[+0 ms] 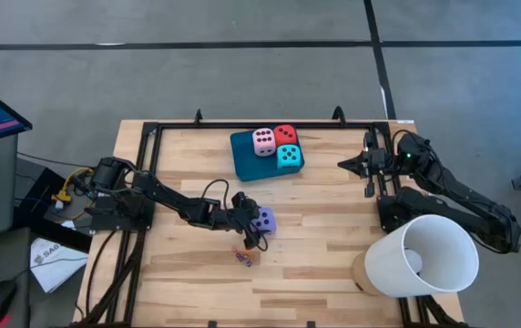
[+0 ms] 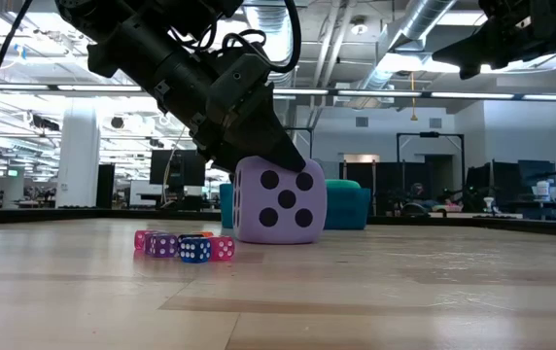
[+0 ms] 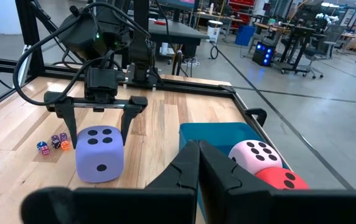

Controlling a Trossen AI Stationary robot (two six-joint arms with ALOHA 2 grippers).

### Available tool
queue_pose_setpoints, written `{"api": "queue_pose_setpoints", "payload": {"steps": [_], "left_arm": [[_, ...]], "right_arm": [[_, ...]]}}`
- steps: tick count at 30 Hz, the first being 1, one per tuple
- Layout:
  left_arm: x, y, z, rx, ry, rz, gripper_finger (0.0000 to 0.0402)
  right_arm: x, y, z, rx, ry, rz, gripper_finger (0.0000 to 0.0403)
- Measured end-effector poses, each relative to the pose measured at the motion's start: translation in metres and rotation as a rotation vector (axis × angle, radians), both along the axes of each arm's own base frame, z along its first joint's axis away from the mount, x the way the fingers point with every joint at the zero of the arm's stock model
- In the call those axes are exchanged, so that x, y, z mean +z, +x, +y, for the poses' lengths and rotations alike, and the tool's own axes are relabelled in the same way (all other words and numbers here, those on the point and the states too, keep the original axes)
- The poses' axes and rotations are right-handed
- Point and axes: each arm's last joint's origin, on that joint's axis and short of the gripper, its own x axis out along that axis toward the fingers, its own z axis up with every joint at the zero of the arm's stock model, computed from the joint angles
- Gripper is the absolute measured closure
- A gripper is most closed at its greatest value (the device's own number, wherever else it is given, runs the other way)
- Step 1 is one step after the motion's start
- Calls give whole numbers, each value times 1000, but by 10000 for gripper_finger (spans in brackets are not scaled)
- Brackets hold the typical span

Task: Pick & Place Dice
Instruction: Put the large purple dice into the blue bin

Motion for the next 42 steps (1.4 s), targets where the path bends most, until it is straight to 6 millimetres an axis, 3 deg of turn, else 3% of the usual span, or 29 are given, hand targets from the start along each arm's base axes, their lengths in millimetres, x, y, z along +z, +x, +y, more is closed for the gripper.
{"api": "queue_pose_setpoints", "payload": {"steps": [12, 18, 26, 33, 42], "left_arm": [[5, -2, 0, -22, 14, 0, 23], [35, -7, 6, -51, 61, -75, 23], [76, -16, 40, 24, 168, -175, 21], [97, -25, 71, 170, 269, -199, 21], [115, -29, 107, 315, 276, -319, 21]], "right_arm": [[0, 0, 0, 0, 0, 0, 403], [0, 0, 0, 0, 0, 0, 403], [0, 0, 0, 0, 0, 0, 403], [0, 0, 0, 0, 0, -1, 403], [2, 0, 0, 0, -14, -20, 403]]}}
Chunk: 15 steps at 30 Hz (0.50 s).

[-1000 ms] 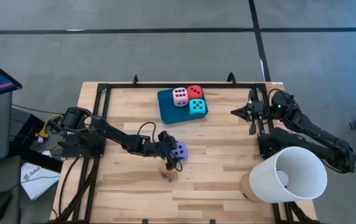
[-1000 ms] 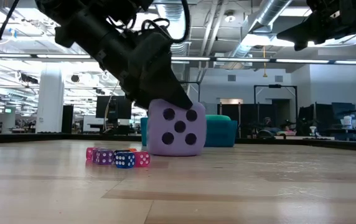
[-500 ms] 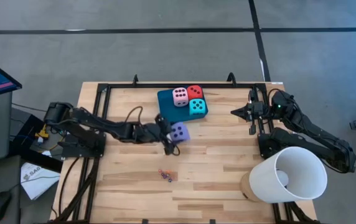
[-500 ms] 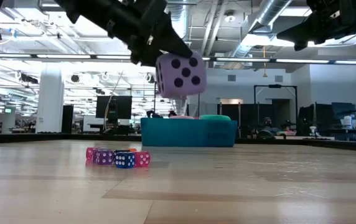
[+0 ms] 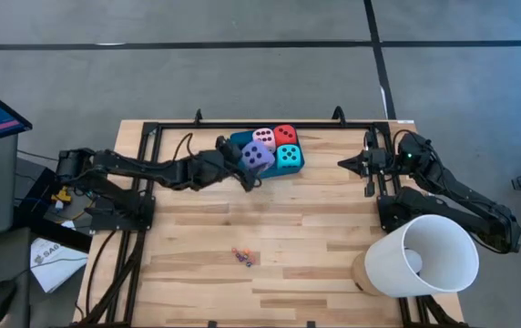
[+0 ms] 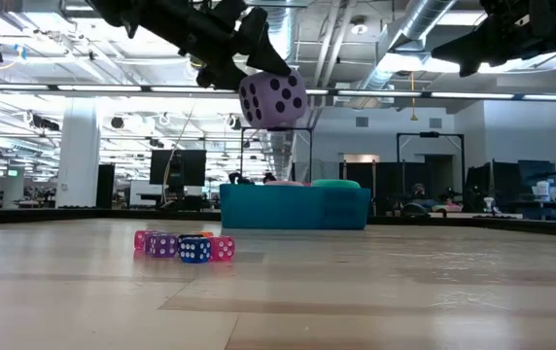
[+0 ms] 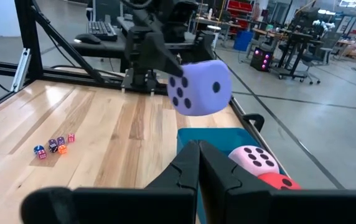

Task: Pick & Place Dice
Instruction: Put the large purple dice into the blue bin

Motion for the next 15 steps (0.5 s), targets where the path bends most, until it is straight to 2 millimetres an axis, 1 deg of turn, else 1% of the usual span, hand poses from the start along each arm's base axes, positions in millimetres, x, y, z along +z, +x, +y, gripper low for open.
{"api": "queue_pose_setpoints", "payload": {"steps": [6, 11, 13, 15], "left_arm": [[2, -2, 23, 32, -24, -34, 21], [4, 0, 32, 53, -14, -101, 21], [6, 8, 33, 15, -16, -139, 21], [1, 16, 35, 4, -20, -122, 21]], "right_arm": [[0, 0, 0, 0, -3, -3, 403], [1, 0, 0, 1, -15, -9, 403], [2, 1, -1, 0, -20, -16, 403], [3, 2, -1, 1, -27, -26, 403]]}}
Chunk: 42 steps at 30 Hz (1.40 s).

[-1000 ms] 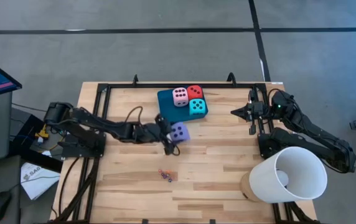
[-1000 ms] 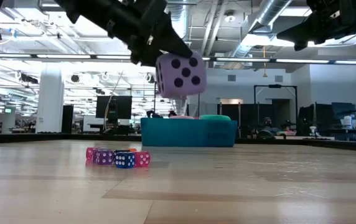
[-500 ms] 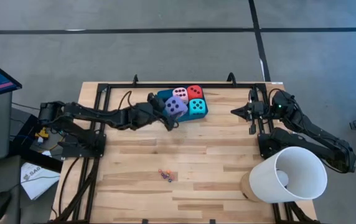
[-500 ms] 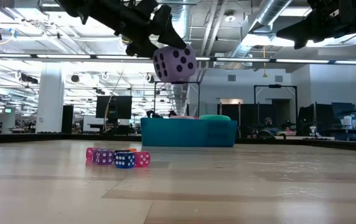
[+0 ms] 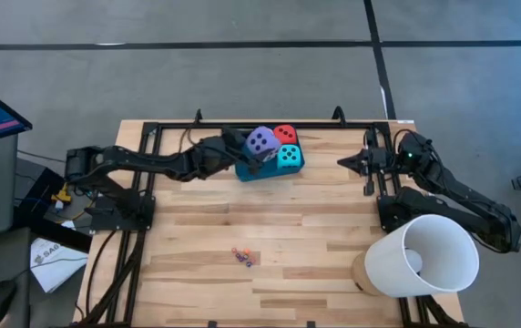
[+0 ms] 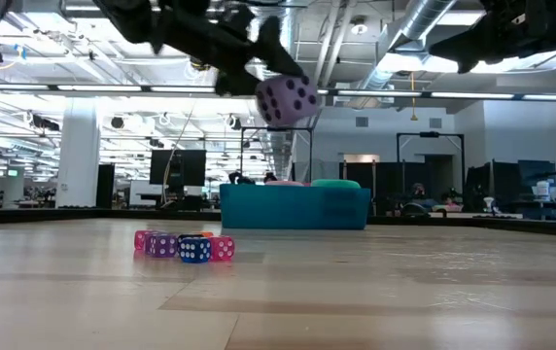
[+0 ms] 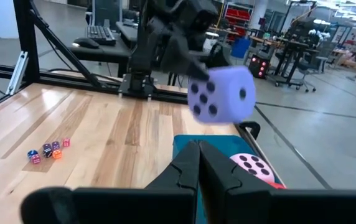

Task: Pick & Place Dice
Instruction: Put the large purple dice into the blue bin

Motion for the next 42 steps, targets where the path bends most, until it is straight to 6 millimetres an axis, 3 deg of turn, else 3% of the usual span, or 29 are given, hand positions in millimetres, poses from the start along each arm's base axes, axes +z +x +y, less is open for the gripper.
{"api": "queue_pose_setpoints", "payload": {"steps": [5, 9, 20, 30, 34, 42], "left_arm": [[-8, 32, 6, -29, 58, 67, 21], [-3, 48, 20, -8, 70, 88, 21], [-12, 48, 68, 69, -50, 75, 21], [-23, 75, 84, 58, -90, 129, 21], [-24, 78, 94, 81, -130, 223, 21], [-33, 81, 96, 95, -172, 227, 21]], "right_arm": [[-1, 4, -3, 1, 3, 8, 403], [-3, 6, -5, -1, 16, 27, 403], [-4, 7, -5, -2, -28, 33, 403], [-3, 6, -6, -7, -42, 25, 403], [-3, 6, -7, -17, -42, 25, 403], [-3, 5, -9, -33, -42, 25, 403]]}}
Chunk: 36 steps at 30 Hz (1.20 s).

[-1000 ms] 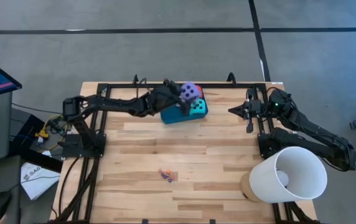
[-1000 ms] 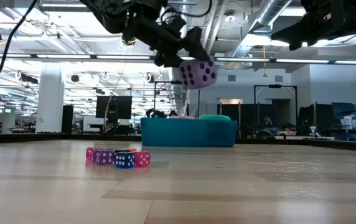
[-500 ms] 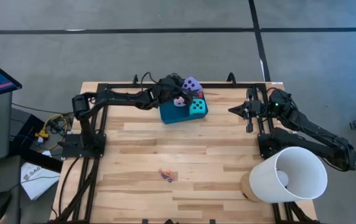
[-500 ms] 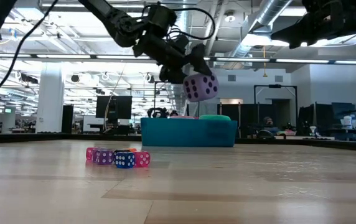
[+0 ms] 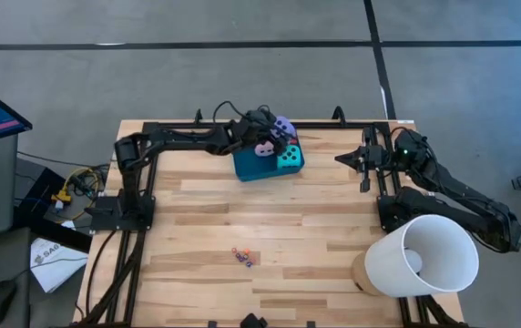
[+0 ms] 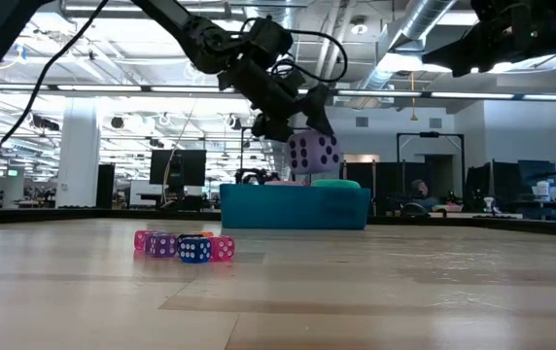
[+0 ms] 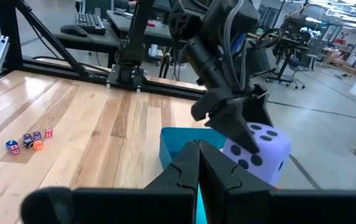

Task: Pick & Place Dice
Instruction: Put the large purple dice into the blue bin

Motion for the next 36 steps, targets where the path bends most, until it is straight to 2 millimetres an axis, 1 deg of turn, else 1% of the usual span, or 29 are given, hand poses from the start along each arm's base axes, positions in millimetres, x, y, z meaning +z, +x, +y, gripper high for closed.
{"api": "queue_pose_setpoints", "payload": {"steps": [4, 6, 14, 20, 28, 36], "left_arm": [[-10, 3, 1, -14, -26, 9, 21], [-12, 4, 1, -18, -29, 12, 21], [-9, 2, 3, -9, -23, 7, 20], [-9, 2, 3, -6, -23, 11, 4], [-9, 2, 3, -7, -22, 6, 10], [-9, 3, 2, -10, -23, 5, 3]], "right_arm": [[0, 1, 0, 0, 3, 4, 403], [-1, 1, 0, 0, 3, 4, 403], [-1, 1, 0, 0, 6, 4, 403], [-1, 1, 0, 0, 6, 4, 403], [-1, 1, 0, 0, 6, 4, 403], [-1, 1, 0, 0, 5, 4, 403]]}}
